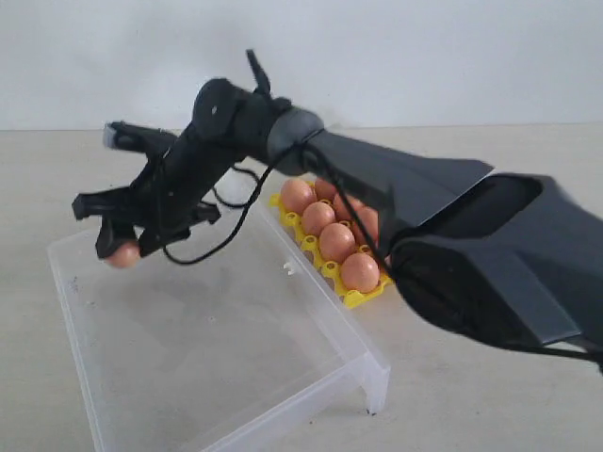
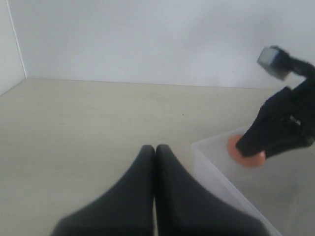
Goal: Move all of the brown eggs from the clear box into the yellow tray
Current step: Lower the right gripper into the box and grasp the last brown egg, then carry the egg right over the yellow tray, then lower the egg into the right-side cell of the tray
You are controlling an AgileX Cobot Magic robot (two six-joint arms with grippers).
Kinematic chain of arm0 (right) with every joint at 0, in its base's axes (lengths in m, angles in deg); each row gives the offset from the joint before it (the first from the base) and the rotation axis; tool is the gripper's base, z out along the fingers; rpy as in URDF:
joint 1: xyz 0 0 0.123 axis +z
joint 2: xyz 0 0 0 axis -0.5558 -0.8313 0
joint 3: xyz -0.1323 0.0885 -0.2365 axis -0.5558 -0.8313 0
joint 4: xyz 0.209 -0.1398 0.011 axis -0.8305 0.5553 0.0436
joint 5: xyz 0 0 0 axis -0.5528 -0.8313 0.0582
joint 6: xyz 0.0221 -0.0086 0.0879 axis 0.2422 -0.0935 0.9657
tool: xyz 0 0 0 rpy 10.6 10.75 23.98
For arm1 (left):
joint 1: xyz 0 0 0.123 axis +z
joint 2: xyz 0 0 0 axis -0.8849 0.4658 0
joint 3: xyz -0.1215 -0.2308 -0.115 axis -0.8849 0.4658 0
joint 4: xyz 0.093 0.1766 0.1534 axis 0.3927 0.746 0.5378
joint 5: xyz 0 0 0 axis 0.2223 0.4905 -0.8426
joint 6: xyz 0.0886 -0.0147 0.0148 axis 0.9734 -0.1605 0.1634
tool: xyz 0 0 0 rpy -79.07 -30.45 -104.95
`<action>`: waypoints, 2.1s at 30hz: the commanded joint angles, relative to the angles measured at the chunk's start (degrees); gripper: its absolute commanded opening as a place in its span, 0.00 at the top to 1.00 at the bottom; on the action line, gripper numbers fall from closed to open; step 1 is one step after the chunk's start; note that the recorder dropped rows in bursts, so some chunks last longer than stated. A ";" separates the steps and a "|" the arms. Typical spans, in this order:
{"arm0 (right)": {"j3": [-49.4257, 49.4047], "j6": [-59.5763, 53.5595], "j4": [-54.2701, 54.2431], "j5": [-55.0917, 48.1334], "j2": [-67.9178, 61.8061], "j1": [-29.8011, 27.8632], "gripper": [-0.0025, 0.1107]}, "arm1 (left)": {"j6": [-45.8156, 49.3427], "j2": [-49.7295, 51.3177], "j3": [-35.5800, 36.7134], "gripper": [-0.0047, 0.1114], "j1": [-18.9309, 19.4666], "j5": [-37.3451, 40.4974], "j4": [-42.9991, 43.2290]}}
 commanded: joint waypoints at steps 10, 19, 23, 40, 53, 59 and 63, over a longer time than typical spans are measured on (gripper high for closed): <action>-15.06 -14.43 6.59 5.63 28.11 -1.93 0.98 | 0.03 -0.17 -0.24 1.00 -0.19 0.00 -0.31; -83.24 -26.14 6.60 72.88 68.94 -3.04 0.98 | 0.03 -0.17 -0.24 1.00 -0.19 0.00 -0.31; -110.27 -20.04 -9.77 116.97 78.32 -7.03 0.98 | 0.03 -0.17 -0.24 1.00 -0.19 0.00 -0.31; -94.48 90.45 137.86 91.05 54.66 -42.44 0.98 | 0.03 -0.17 -0.24 1.00 -0.19 0.00 -0.31; -94.30 78.21 126.17 80.83 53.81 -42.44 0.98 | 0.03 -0.17 -0.24 1.00 -0.19 0.00 -0.31; -93.14 59.59 111.81 91.83 46.68 -42.44 0.98 | 0.03 -0.17 -0.24 1.00 -0.19 0.00 -0.31; -93.14 56.98 112.02 90.30 45.62 -42.44 0.98 | 0.03 -0.17 -0.24 1.00 -0.19 0.00 -0.31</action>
